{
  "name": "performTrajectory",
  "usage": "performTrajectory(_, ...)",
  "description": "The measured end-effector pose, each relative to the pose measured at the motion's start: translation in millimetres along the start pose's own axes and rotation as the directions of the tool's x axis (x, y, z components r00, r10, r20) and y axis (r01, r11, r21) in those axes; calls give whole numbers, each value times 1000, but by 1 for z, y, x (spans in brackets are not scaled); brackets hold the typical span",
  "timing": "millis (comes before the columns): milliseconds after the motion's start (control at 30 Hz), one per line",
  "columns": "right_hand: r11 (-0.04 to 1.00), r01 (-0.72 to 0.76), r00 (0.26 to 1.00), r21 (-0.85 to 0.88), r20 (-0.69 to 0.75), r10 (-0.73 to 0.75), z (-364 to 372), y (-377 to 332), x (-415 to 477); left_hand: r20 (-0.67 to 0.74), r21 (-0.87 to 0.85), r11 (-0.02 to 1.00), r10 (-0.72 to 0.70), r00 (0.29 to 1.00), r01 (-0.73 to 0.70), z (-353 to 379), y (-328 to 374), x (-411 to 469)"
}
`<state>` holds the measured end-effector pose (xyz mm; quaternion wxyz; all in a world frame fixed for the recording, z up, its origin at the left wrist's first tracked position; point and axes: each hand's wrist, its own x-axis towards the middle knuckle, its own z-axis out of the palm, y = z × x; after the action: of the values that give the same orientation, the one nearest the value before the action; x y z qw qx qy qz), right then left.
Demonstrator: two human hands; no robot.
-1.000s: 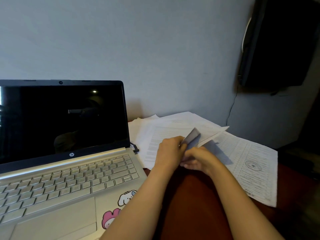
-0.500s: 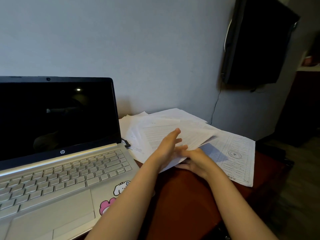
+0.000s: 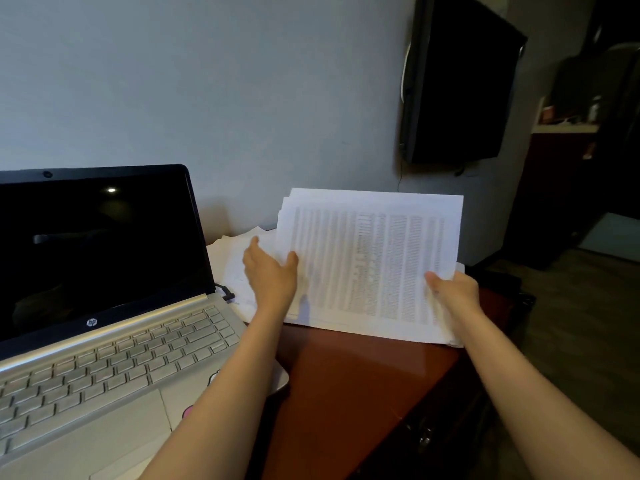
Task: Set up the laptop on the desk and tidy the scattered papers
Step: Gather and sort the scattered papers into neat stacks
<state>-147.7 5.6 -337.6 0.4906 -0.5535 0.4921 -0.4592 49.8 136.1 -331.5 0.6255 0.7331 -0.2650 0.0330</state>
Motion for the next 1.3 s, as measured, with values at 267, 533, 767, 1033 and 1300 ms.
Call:
performTrajectory(267,974,140,984,179,85,-158,-24,-26,-2,95,-283,959,10,995,17,-15,14,8)
performTrajectory(533,948,259,956,185,90,-279,-26,-38,1,32,-355,924,165,986,-143,-36,23,24)
performTrajectory(767,945,245,953,216,127,-276,-20,-27,2,122,-281,949,184,975,-144,-33,18,21)
performTrajectory(1033,943,254,951,215,123,-284,-12,-26,2,225,-211,976,106,969,-58,-33,9,24)
performTrajectory(1300,977,183,964,111,173,-200,-16,2,3,317,-279,959,43,948,49,-36,-1,14)
